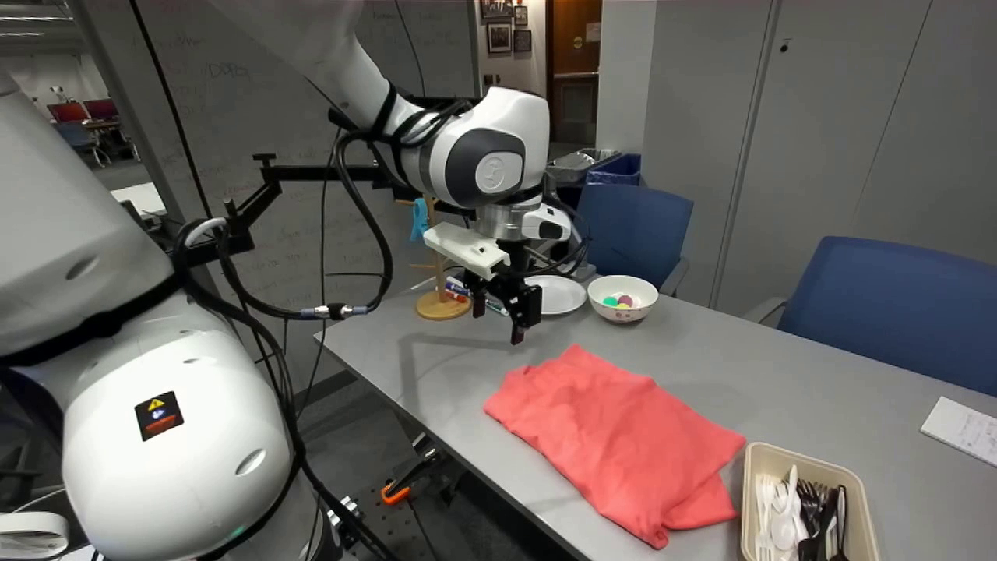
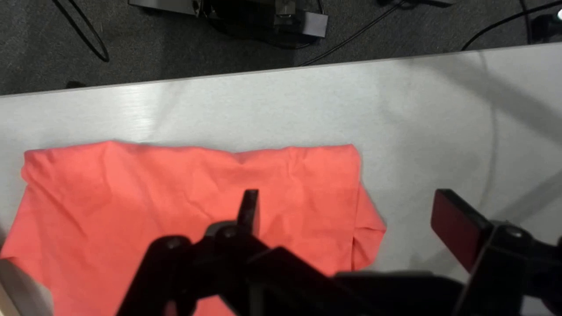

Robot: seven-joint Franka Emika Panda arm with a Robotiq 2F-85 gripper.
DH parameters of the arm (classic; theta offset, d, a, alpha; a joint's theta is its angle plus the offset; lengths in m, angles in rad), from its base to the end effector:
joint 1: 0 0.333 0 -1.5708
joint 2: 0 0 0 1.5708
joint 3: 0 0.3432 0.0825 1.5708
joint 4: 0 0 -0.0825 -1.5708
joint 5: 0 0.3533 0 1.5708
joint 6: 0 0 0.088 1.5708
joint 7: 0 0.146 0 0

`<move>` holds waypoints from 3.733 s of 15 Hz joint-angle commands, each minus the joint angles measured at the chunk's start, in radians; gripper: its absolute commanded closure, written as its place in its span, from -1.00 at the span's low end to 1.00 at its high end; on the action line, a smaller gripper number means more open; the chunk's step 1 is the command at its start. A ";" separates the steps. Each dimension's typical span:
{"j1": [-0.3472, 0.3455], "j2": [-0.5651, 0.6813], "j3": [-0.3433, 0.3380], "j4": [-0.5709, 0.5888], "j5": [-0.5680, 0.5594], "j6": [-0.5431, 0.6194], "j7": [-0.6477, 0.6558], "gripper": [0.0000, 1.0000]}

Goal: Fold the shirt

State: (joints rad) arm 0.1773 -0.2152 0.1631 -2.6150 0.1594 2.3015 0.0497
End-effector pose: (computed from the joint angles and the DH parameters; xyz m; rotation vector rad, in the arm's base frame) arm 0.3566 0.1330 0.3263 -3.0671 -0.2658 0.1727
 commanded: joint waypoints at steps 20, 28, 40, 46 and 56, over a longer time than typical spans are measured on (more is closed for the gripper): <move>0.076 0.431 0.067 0.094 -0.225 0.321 -0.083 -1.00; 0.133 0.577 -0.004 0.115 -0.481 0.519 -0.043 -1.00; 0.286 0.818 -0.196 0.245 -0.620 0.757 0.031 -0.96; 0.324 0.877 -0.232 0.279 -0.564 0.778 -0.013 -0.25; 0.213 0.807 -0.095 0.245 -0.466 0.721 -0.044 1.00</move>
State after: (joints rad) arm 0.4736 0.6190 -0.0427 -2.3554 -0.3824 3.0460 0.0497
